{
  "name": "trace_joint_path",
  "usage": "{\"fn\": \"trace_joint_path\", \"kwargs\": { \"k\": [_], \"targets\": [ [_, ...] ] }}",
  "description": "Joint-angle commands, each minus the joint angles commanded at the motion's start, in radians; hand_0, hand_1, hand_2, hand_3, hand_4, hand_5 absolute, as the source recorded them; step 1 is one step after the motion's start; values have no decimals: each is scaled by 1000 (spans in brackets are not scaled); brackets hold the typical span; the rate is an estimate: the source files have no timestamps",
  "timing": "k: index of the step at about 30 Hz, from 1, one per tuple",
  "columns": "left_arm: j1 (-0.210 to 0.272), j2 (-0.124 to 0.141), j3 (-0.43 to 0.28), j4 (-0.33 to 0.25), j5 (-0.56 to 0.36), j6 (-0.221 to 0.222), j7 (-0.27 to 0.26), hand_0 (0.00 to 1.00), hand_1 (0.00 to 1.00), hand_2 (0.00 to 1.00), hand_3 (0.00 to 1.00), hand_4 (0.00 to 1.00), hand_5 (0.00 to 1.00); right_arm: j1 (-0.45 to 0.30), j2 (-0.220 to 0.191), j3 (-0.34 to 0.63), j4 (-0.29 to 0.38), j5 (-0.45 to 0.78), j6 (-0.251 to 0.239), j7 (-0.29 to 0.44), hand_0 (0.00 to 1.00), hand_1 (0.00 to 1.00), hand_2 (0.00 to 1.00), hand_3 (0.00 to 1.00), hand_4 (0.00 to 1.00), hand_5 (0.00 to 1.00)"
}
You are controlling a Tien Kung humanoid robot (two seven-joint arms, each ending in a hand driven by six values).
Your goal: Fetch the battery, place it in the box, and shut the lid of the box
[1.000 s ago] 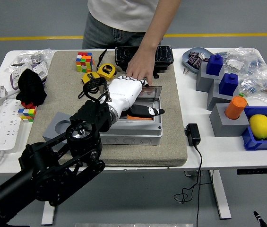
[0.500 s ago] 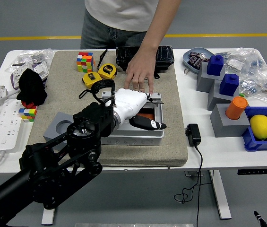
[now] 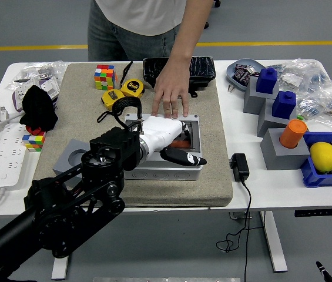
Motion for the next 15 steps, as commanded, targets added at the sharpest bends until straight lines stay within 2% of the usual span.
{"fn": "trace_joint_path", "kwargs": {
  "k": [3, 4, 7, 8, 9, 10, 11, 15],
  "targets": [
    [13, 0, -25, -12, 19, -9, 0, 559, 700, 742, 770, 998, 881, -1, 1, 2, 0, -2, 0, 0, 851, 741, 719, 761, 998, 998],
    [18, 0, -32, -13, 17, -8, 0, 634, 729, 730, 736, 998, 895, -1, 1, 3, 0, -2, 0, 0, 850, 741, 719, 761, 998, 998],
    [44, 0, -77, -16, -64, -24, 0, 634, 729, 730, 736, 998, 895, -2, 2, 5, 0, -3, 0, -1, 850, 741, 719, 761, 998, 998],
    [58, 0, -99, -13, -98, -33, -18, 634, 729, 730, 736, 998, 895, -3, 2, 4, 0, -3, 0, -1, 850, 741, 719, 761, 998, 998],
    [66, 0, -119, -11, -143, -38, -39, 634, 729, 730, 736, 998, 895, -3, 2, 4, 0, -3, 0, -2, 850, 741, 719, 761, 998, 998],
    [79, 0, -142, -6, -182, -30, -73, 731, 749, 725, 702, 998, 892, -3, 3, 5, 0, -3, 0, -2, 851, 741, 719, 761, 998, 998],
    [87, 0, -159, -2, -228, -24, -118, 731, 749, 725, 702, 998, 892, -3, 4, 5, 0, -3, 1, -2, 851, 741, 719, 761, 998, 998],
    [123, 0, -226, 18, -397, 52, -284, 731, 749, 725, 702, 998, 892, -3, 6, 1, 0, 1, 2, -2, 851, 741, 719, 761, 998, 998]
  ]
}}
